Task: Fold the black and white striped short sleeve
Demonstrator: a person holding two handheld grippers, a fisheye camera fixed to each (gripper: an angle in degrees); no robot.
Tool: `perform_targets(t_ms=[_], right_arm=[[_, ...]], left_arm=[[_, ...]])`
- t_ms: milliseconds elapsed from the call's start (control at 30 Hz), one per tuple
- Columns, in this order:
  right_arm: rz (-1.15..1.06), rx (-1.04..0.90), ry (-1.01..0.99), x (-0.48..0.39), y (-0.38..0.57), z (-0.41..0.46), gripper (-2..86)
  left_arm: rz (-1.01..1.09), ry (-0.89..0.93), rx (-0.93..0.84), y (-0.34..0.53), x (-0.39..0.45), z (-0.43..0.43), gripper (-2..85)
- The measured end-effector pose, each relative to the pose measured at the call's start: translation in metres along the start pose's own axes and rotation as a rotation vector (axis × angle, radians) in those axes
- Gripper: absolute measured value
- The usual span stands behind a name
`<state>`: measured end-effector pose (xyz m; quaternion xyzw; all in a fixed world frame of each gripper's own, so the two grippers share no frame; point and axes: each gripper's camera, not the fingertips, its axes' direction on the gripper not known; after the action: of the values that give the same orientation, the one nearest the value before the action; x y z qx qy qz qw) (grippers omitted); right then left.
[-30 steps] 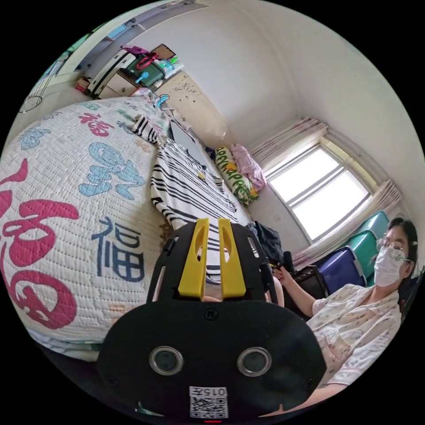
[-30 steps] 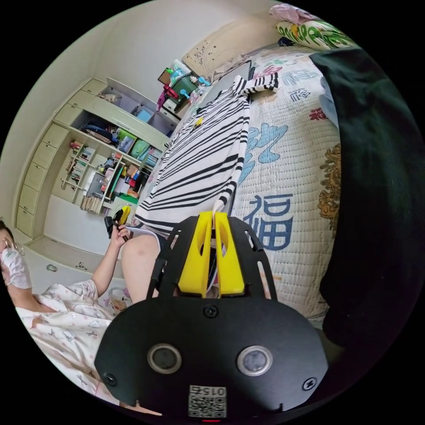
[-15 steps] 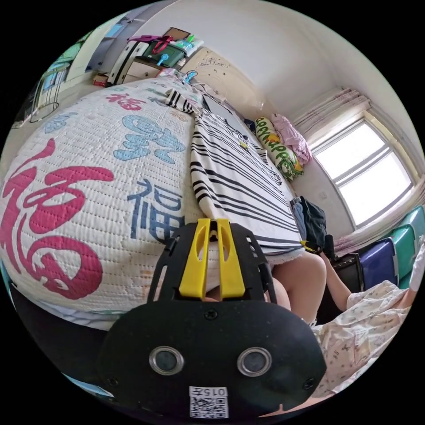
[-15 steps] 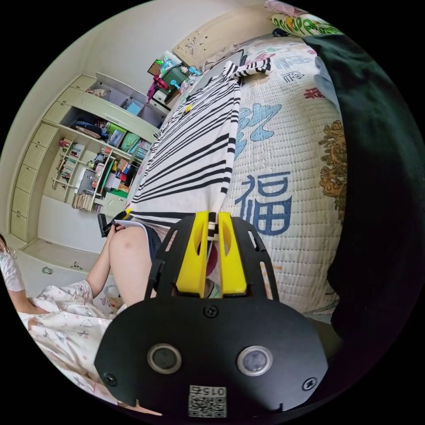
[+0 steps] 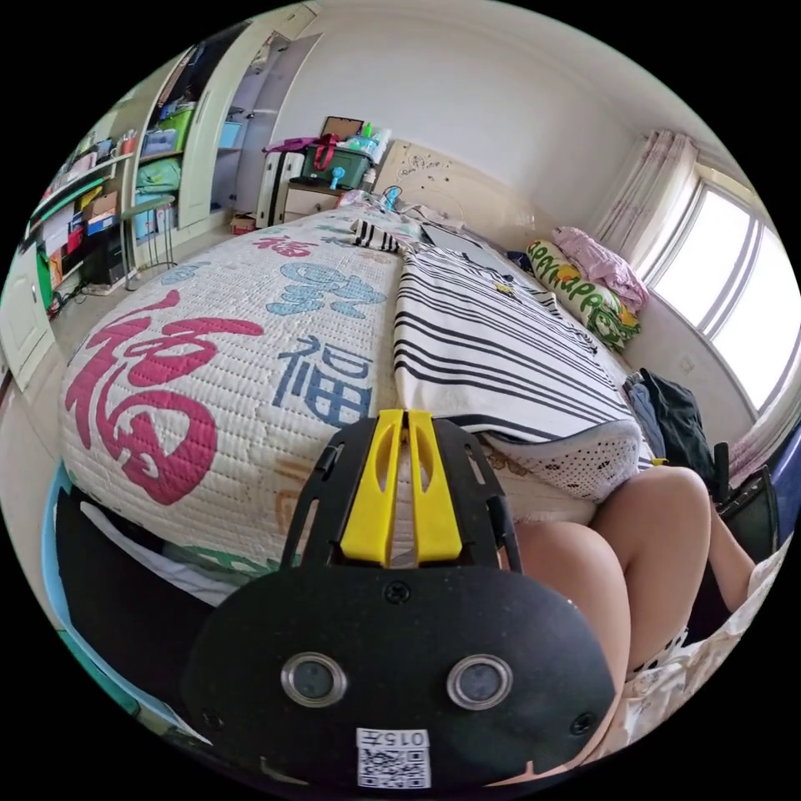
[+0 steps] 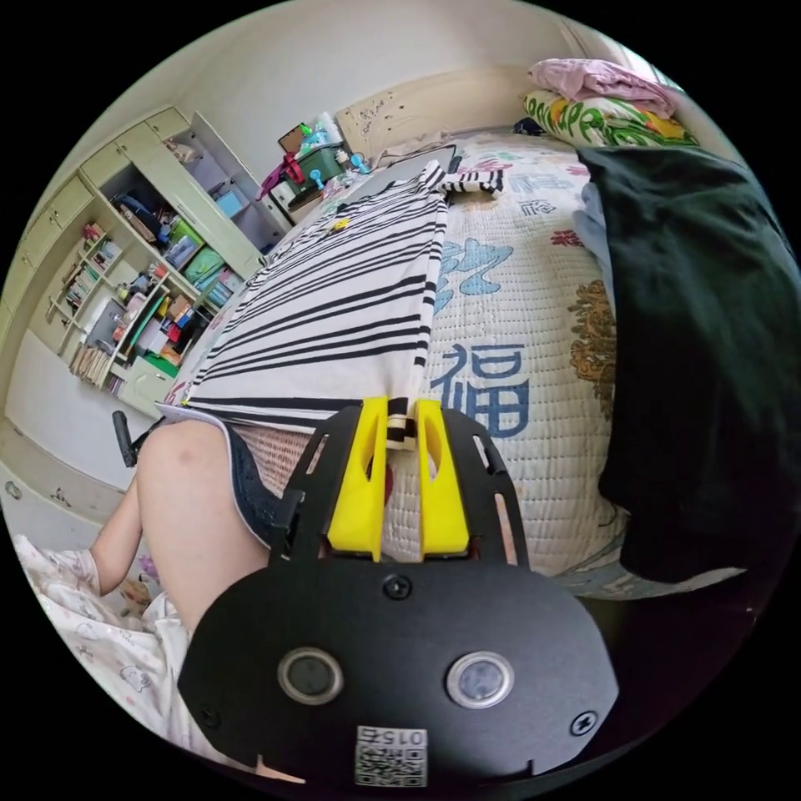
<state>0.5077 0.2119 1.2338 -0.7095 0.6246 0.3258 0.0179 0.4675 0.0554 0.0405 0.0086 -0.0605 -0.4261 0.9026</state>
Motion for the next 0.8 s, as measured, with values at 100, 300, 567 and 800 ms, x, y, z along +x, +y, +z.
perform_targets(t_ms=[100, 300, 567, 800], right_arm=[[0.056, 0.029, 0.043, -0.004, 0.038, -0.020, 6.4], [0.226, 0.363, -0.122, -0.017, 0.119, -0.154, 1.2], [0.052, 1.090, -0.553, -0.164, 0.210, -0.429, -0.4], [-0.318, 1.436, -0.806, -0.252, 0.316, -0.555, -0.5]], left_arm=[[0.078, -0.109, -0.011, -0.011, 0.029, -0.016, 0.4], [0.096, -0.158, -0.034, -0.031, 0.045, -0.043, 0.5], [0.065, -0.187, -0.034, -0.062, 0.051, -0.063, 0.0], [0.042, -0.198, -0.039, -0.094, 0.046, -0.071, -0.3]])
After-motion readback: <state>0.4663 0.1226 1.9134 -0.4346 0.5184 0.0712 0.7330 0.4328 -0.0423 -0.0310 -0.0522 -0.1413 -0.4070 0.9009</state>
